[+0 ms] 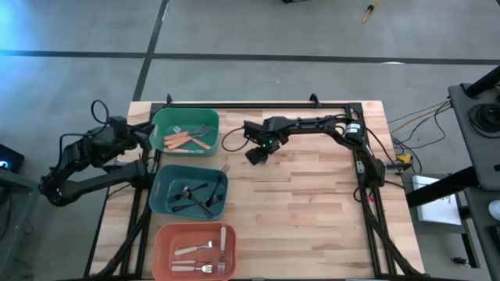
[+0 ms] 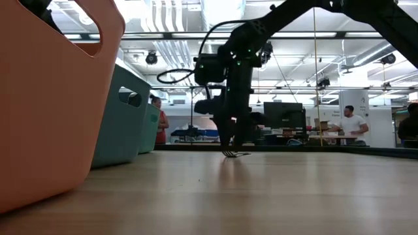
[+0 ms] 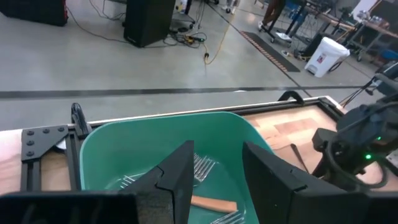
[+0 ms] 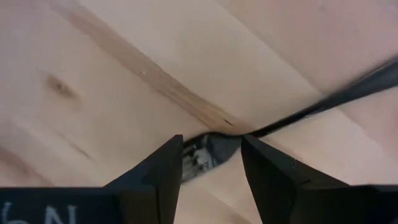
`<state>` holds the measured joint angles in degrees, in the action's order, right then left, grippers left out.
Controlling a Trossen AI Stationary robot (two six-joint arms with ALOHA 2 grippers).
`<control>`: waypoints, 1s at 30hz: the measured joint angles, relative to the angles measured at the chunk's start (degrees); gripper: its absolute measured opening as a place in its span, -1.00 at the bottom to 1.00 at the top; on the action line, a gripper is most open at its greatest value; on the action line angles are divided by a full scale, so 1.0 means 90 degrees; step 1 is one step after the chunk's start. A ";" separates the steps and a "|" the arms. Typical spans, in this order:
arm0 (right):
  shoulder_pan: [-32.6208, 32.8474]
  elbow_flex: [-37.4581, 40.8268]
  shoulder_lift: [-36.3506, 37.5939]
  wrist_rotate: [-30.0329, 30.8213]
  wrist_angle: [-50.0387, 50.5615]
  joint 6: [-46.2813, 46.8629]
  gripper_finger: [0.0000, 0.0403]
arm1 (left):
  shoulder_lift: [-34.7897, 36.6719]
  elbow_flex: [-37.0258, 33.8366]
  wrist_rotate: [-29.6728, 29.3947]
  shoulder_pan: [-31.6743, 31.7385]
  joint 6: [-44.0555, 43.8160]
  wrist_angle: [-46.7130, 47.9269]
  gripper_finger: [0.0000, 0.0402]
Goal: Sort silverware by color (type)
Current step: Put the black fork into the blue bin
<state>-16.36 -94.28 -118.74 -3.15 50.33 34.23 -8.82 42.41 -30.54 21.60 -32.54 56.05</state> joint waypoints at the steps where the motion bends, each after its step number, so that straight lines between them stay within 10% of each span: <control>1: 0.0003 0.0036 0.0000 0.0020 -0.0069 0.0222 -0.23 | 0.0000 0.0000 0.0005 0.0000 -0.0051 0.0002 -0.41; 30: 0.0095 0.0199 0.0141 0.0876 -0.0338 0.3430 -0.22 | -0.0006 0.2976 -0.0063 -0.0002 0.2434 0.0678 -0.41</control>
<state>-15.51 -92.49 -117.47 4.73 47.28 65.10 -8.88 69.20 -31.11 21.58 -10.63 62.16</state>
